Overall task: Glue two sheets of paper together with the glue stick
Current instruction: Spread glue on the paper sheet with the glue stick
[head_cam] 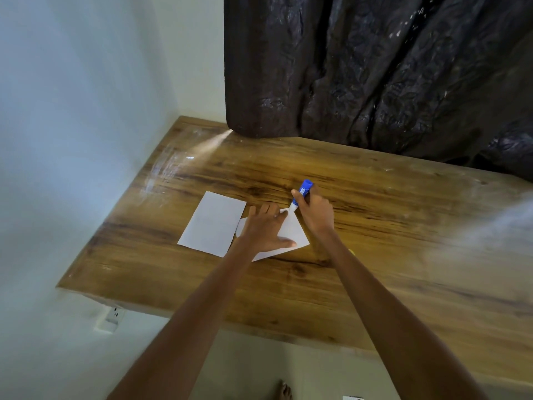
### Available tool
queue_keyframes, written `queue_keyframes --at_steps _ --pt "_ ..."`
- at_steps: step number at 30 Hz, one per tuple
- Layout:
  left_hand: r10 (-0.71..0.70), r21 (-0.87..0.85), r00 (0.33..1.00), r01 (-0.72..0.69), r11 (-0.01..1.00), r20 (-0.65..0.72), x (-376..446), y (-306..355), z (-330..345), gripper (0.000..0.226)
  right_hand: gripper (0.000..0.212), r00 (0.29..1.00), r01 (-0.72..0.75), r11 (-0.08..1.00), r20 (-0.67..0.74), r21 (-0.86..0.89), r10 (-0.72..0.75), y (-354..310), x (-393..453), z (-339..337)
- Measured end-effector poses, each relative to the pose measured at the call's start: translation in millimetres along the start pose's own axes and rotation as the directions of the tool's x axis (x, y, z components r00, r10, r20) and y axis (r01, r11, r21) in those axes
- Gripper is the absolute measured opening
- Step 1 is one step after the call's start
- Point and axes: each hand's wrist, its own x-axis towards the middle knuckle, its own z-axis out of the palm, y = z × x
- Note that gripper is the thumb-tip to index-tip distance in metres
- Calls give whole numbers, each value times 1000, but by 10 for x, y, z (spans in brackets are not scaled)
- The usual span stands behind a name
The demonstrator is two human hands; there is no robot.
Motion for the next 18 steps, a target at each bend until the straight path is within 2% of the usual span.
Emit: queue_keyframes --at_steps 9,15,18 --pt "-18 -11 1000 18 1000 22 14 -1 19 86 47 999 36 997 1 -61 -36 72 -128 -65" --pt "-14 6 1000 14 1000 23 19 4 20 86 46 1000 11 1000 1 -2 -11 0 -83 -54" --pt "-18 -7 999 18 1000 31 22 -2 22 86 47 1000 -5 1000 7 -27 5 -61 -59 -34"
